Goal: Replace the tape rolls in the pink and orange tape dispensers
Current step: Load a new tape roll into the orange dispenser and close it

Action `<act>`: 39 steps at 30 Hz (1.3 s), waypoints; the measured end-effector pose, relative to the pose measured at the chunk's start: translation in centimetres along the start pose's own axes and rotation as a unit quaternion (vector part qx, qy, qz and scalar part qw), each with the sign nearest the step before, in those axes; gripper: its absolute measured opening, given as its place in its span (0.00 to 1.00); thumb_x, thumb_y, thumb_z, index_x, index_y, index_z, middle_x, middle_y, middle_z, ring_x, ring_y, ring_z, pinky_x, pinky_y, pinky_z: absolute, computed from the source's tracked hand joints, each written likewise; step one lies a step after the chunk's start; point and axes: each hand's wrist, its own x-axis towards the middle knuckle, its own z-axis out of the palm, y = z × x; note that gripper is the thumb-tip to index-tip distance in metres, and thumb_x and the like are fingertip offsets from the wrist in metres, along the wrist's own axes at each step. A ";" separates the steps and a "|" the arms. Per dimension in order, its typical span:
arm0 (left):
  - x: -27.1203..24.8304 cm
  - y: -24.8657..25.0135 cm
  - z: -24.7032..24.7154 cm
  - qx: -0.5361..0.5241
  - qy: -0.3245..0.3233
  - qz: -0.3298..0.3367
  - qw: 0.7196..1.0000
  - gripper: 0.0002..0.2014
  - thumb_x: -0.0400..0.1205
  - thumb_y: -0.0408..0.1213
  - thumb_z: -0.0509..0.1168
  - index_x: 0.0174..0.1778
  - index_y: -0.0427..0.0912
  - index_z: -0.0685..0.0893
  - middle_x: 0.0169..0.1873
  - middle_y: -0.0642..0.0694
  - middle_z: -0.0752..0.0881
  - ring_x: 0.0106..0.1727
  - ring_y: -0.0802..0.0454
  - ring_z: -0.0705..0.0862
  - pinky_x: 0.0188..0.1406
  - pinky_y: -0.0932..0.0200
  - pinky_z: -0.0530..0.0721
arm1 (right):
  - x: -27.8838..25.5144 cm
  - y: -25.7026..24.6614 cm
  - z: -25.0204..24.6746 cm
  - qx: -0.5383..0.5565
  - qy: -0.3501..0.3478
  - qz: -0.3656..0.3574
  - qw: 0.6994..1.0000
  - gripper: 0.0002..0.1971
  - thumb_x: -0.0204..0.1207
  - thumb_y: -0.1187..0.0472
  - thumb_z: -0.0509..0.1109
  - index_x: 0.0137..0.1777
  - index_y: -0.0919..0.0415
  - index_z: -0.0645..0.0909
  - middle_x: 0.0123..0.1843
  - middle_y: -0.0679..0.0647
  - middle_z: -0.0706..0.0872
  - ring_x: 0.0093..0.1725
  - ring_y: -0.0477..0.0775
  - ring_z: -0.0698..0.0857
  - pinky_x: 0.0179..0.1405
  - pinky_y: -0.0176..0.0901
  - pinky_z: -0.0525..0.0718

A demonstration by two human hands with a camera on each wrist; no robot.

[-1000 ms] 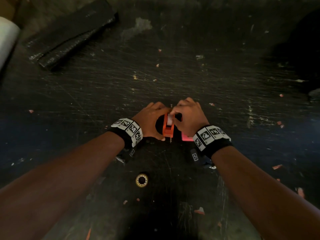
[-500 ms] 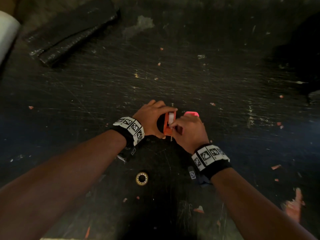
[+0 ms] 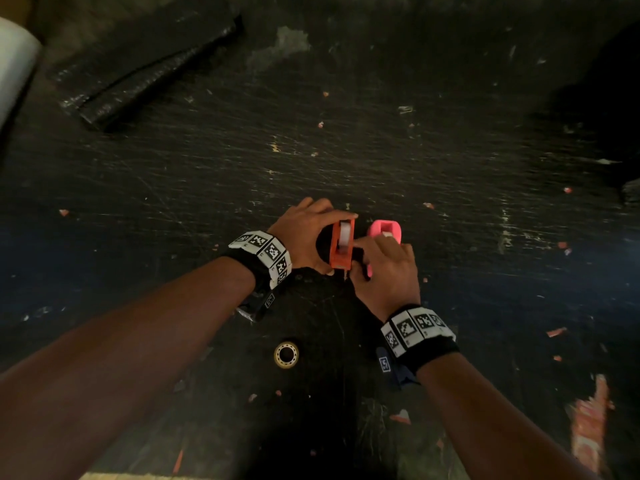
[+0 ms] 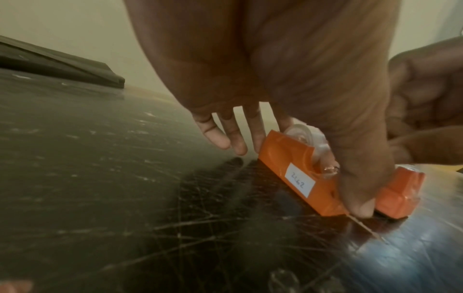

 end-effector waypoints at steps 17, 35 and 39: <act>0.1 -0.3 0.3 -0.022 0.003 0.003 1.000 0.58 0.57 0.59 0.84 0.84 0.64 0.64 0.68 0.51 0.75 0.66 0.47 0.73 0.68 0.40 0.80 | 3.3 1.0 -0.1 -0.072 -0.079 -0.068 0.992 0.25 0.71 0.53 0.77 0.69 0.51 0.83 0.51 0.54 0.84 0.52 0.59 0.85 0.53 0.55 0.78; 0.0 -0.4 0.5 -0.029 0.011 0.005 1.000 0.57 0.57 0.58 0.86 0.83 0.58 0.68 0.67 0.51 0.76 0.65 0.47 0.73 0.67 0.46 0.78 | 3.8 0.6 0.2 -0.031 -0.040 -0.122 0.991 0.07 0.69 0.61 0.77 0.46 0.55 0.86 0.51 0.55 0.86 0.51 0.59 0.86 0.52 0.54 0.77; 0.0 -0.3 0.5 -0.028 0.010 0.004 1.000 0.58 0.56 0.58 0.86 0.83 0.59 0.67 0.67 0.51 0.76 0.65 0.48 0.73 0.68 0.45 0.78 | 3.7 0.4 0.1 -0.021 -0.044 -0.108 0.993 0.06 0.68 0.62 0.78 0.44 0.56 0.86 0.49 0.54 0.86 0.47 0.59 0.87 0.51 0.54 0.78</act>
